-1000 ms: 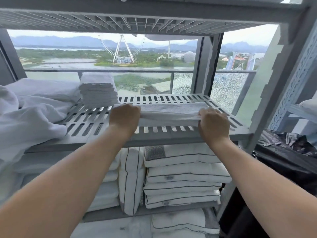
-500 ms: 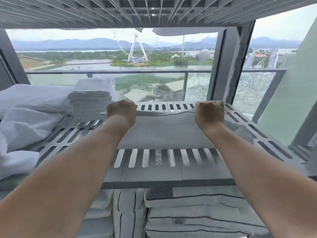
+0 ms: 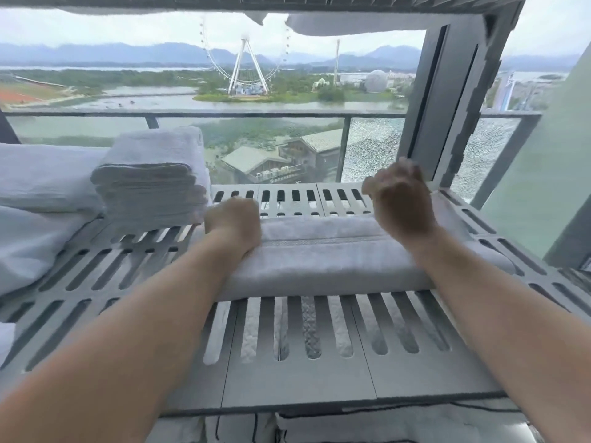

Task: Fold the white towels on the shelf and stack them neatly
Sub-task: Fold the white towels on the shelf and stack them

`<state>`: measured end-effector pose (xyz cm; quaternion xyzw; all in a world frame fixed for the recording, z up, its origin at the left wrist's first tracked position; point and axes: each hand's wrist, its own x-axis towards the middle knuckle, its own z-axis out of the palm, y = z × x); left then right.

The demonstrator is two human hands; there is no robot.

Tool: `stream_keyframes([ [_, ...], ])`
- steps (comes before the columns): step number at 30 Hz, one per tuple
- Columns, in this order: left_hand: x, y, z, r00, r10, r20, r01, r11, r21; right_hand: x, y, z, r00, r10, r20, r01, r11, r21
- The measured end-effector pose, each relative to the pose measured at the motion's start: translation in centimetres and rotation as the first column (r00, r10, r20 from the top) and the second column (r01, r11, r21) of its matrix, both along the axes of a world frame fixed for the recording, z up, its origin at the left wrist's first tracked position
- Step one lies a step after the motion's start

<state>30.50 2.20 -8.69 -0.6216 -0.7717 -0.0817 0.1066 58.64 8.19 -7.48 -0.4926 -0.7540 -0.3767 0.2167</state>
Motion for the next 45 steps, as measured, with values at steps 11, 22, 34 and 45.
stream_keyframes([
  [11,3.2,1.2,-2.1,0.915,-0.259,0.310,0.211,0.961,0.180,2.1,0.8,-3.1,0.957,-0.121,-0.263,-0.021,0.877,-0.480],
  [22,3.4,0.9,-1.5,0.909,-0.330,0.254,0.260,0.927,0.271,2.5,-0.5,-2.8,0.912,-0.358,-0.199,0.275,0.896,-0.348],
  [34,3.8,1.0,-1.4,0.948,-0.214,0.237,0.178,0.970,0.163,1.8,-1.2,-3.5,0.870,-0.472,-0.143,0.184,0.580,-0.793],
  [45,3.4,0.9,-1.9,0.942,-0.282,0.181,0.221,0.928,0.299,4.3,-3.5,-2.5,0.669,-0.655,-0.352,0.339,0.690,-0.639],
])
